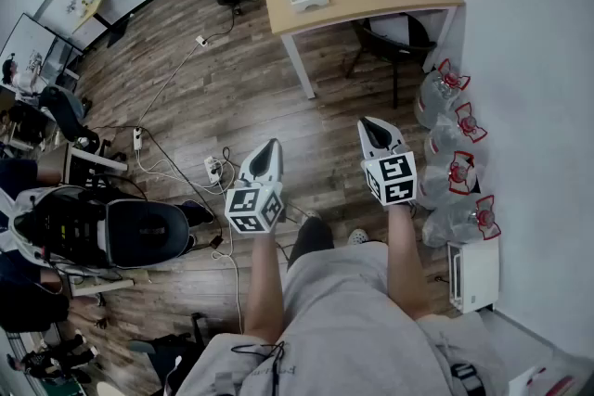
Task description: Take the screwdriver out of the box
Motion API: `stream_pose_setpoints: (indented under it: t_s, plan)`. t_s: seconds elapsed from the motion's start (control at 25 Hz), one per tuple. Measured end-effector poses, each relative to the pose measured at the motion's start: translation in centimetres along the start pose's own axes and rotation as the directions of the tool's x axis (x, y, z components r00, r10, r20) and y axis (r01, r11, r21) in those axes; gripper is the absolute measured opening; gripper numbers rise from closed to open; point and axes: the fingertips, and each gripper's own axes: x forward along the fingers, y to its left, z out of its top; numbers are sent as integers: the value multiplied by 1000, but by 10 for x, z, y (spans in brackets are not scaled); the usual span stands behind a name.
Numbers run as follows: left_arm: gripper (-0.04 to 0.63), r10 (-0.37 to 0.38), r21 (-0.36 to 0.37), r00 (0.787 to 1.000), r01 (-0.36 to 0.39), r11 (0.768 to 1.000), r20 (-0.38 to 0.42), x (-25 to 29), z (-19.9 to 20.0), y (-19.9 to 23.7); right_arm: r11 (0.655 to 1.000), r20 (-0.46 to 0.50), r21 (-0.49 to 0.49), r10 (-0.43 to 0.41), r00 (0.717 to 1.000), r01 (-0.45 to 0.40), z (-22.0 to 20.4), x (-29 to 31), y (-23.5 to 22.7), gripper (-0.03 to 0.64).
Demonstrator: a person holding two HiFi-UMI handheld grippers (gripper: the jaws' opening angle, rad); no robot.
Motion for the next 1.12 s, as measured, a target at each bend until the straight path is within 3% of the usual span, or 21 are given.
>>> stream_pose_setpoints:
  t_s: [0.2, 0.32, 0.48, 0.6, 0.8, 0.88, 1.12]
  plan:
    - [3, 22, 16, 1000, -22, 1000, -1, -5, 0, 7, 999, 23, 28, -31, 999, 31, 1, -11, -8, -2]
    - [3, 106, 8, 994, -106, 994, -8, -16, 0, 39, 996, 53, 80, -40, 998, 35, 0, -22, -18, 0]
    - [3, 181, -36, 983, -181, 983, -13, -22, -2, 67, 993, 23, 119, -29, 999, 26, -20, -31, -36, 2]
    - [5, 172, -42, 985, -173, 984, -10, -13, -5, 70, 987, 17, 155, -47, 999, 44, -29, -18, -53, 3]
    - [6, 164, 10, 986, -164, 986, -6, 8, -5, 68, 988, -13, 152, -28, 1000, 30, -39, 13, -57, 8]
    - [45, 156, 20, 988, -156, 988, -6, 20, -3, 74, 990, -25, 137, -9, 1000, 13, -36, 28, -54, 62]
    - [101, 118, -28, 993, -117, 993, 15, 83, 10, 107, 998, -37, 51, -29, 999, 31, -7, 76, -74, 87]
